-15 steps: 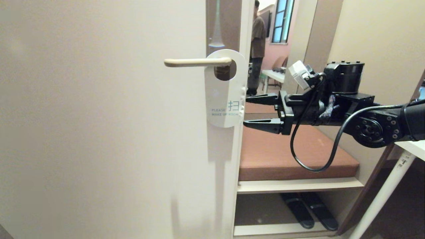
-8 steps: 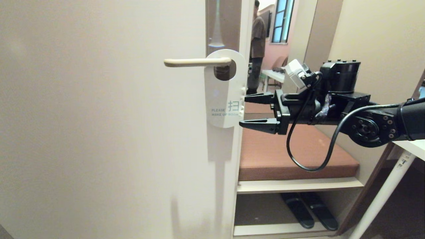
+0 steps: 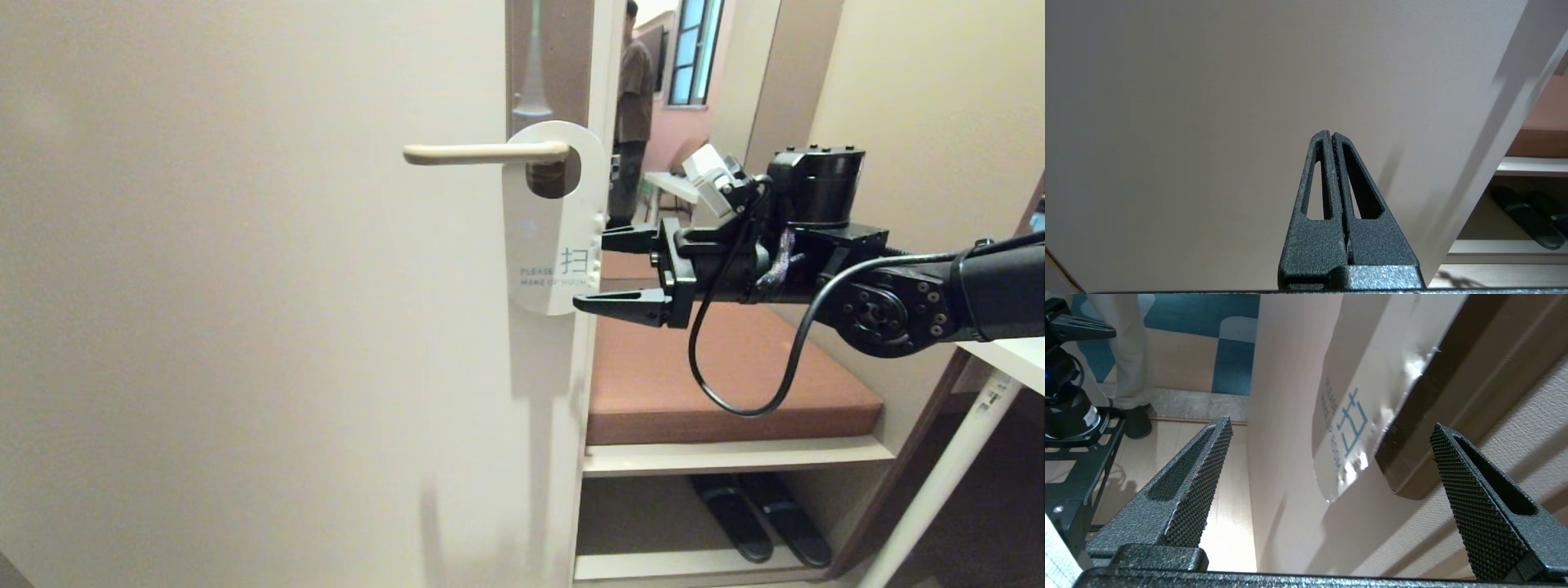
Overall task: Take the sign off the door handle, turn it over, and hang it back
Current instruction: Take down the sign
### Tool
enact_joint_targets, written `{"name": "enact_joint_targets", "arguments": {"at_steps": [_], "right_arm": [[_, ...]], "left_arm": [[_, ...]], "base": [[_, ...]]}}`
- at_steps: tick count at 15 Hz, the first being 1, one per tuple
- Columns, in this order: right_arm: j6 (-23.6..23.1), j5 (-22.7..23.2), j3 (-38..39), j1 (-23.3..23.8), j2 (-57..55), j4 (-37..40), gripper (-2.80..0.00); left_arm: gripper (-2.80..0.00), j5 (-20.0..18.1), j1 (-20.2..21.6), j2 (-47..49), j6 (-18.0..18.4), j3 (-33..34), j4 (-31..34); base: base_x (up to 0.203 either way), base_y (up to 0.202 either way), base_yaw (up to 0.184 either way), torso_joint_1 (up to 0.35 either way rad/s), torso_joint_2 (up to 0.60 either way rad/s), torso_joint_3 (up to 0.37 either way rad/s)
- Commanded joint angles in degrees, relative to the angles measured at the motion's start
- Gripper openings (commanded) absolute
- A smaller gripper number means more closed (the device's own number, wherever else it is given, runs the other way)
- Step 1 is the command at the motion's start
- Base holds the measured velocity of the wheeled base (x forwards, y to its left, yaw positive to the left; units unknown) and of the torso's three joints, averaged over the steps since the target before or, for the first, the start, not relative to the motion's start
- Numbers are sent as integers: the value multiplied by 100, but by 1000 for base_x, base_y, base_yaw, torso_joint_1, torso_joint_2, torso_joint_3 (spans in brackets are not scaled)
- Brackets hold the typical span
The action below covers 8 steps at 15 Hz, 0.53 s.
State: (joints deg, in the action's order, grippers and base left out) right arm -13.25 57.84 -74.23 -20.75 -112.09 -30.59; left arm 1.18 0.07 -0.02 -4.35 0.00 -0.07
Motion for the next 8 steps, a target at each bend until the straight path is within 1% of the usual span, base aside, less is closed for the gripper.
{"name": "enact_joint_targets", "arguments": {"at_steps": [1,8], "right_arm": [[-11,34,-4,-35,-14,-26,0],[-11,-9,-21,-179,-23,-18,0]], "left_arm": [[-280,5,1,2,-4,0,-1],[-280,5,1,2,-4,0,-1]], "base": [[0,0,0,0,0,0],[0,0,0,0,0,0]]}}
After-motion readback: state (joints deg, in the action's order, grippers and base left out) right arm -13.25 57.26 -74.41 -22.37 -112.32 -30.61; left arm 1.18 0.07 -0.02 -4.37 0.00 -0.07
